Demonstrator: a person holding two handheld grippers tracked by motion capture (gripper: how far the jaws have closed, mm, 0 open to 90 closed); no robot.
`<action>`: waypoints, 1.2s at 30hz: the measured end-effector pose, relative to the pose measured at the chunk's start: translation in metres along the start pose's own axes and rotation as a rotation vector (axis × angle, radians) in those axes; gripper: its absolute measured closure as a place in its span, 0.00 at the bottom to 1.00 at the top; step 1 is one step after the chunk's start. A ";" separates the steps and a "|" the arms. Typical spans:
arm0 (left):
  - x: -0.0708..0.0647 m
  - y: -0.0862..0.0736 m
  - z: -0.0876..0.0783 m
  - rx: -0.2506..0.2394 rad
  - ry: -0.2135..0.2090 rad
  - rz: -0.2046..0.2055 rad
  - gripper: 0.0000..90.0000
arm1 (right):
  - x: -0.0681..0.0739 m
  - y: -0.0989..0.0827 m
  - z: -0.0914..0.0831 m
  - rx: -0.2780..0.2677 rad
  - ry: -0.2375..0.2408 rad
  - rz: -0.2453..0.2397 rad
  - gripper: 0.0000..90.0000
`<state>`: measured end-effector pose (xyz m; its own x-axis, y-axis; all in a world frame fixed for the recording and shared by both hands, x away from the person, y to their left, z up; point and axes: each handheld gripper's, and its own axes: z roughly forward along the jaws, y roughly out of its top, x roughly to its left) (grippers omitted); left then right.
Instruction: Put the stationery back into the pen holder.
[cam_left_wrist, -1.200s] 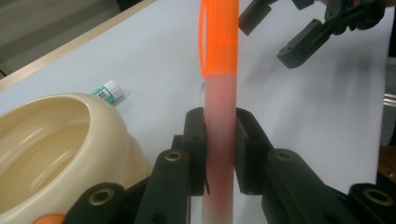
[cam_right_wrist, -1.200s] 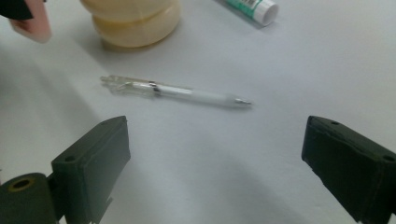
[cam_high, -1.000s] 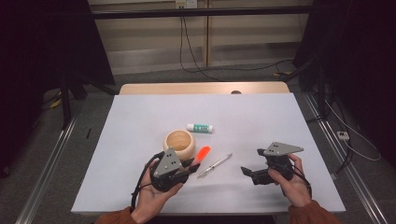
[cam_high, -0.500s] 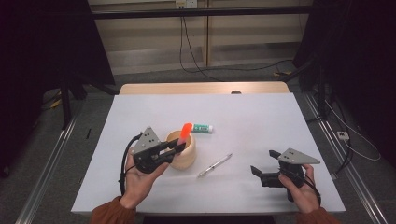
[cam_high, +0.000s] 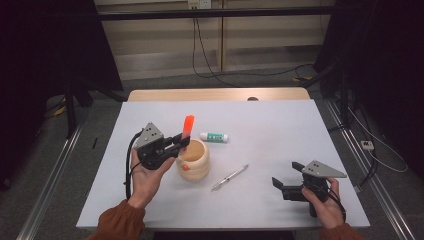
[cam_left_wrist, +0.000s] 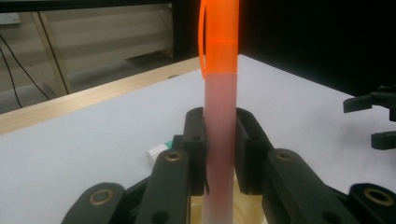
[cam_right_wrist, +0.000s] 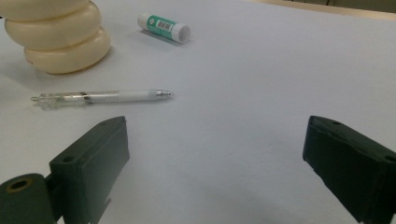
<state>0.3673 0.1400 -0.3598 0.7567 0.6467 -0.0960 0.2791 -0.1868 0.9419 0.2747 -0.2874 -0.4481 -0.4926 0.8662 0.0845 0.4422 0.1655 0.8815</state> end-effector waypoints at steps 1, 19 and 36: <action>0.001 0.000 0.001 -0.009 0.002 -0.006 0.86 | 0.000 0.000 0.000 0.003 0.000 0.003 0.08; 0.001 -0.030 0.026 0.018 0.001 0.018 0.86 | 0.001 -0.002 0.000 0.004 0.012 0.003 0.06; -0.002 -0.044 0.033 0.094 -0.036 0.016 0.85 | 0.004 -0.003 0.003 0.019 0.036 -0.005 0.06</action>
<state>0.3735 0.1222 -0.4115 0.7816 0.6167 -0.0940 0.3197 -0.2666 0.9093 0.2738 -0.2834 -0.4517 -0.5211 0.8479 0.0971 0.4535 0.1787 0.8732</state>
